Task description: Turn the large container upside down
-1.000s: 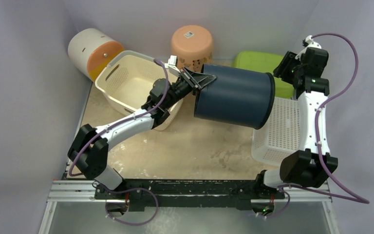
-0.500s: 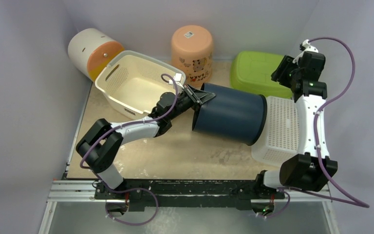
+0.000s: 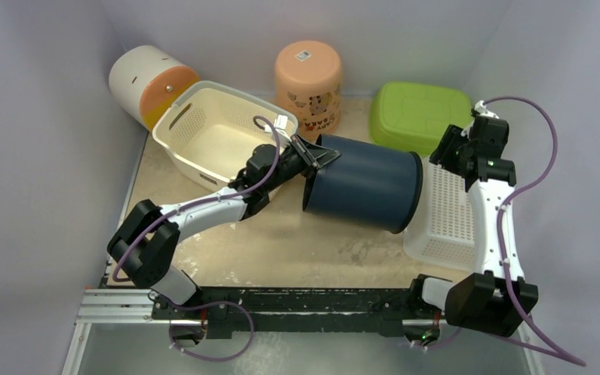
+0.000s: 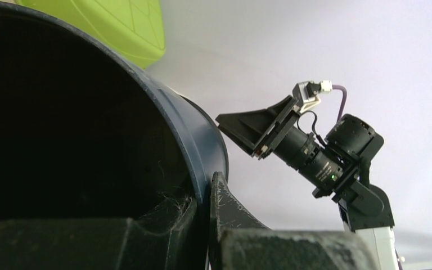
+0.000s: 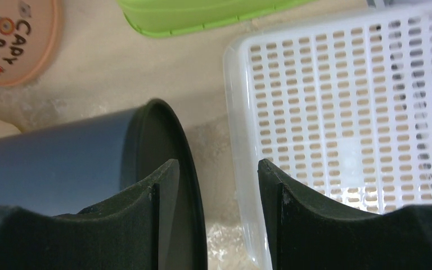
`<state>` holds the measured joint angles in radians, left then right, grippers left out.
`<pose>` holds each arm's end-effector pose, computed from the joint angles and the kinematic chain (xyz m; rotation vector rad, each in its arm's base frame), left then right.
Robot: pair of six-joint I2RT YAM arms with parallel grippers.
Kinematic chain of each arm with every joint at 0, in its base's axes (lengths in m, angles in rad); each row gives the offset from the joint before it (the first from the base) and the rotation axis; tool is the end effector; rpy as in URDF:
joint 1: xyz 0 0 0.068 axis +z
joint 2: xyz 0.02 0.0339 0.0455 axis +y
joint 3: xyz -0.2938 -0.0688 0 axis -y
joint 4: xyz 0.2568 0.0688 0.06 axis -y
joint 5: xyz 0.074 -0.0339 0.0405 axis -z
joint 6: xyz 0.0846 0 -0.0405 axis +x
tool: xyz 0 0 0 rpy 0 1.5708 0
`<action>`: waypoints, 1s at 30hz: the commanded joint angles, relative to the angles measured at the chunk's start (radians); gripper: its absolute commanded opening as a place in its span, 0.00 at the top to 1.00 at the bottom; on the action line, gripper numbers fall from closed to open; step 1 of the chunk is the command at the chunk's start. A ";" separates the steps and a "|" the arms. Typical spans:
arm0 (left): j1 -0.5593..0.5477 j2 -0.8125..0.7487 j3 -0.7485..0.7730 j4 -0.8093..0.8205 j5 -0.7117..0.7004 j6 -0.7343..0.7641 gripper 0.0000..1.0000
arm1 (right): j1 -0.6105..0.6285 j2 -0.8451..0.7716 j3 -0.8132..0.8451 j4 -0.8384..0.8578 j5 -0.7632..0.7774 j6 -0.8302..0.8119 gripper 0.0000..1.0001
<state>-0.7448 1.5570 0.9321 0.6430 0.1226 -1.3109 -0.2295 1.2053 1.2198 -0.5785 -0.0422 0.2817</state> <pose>0.2998 -0.2904 0.3086 -0.4009 1.7873 -1.6518 0.2977 -0.0659 0.3669 0.5158 2.0719 0.0757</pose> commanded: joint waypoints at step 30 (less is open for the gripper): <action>0.022 0.087 0.094 -0.649 -0.181 0.386 1.00 | 0.005 -0.095 -0.148 0.053 -0.560 -0.047 0.45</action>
<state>-0.7197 1.5707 1.0359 0.3824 0.0563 -1.2190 -0.2363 1.1259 1.0771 -0.5987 -0.2832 0.2340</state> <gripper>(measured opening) 0.101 0.551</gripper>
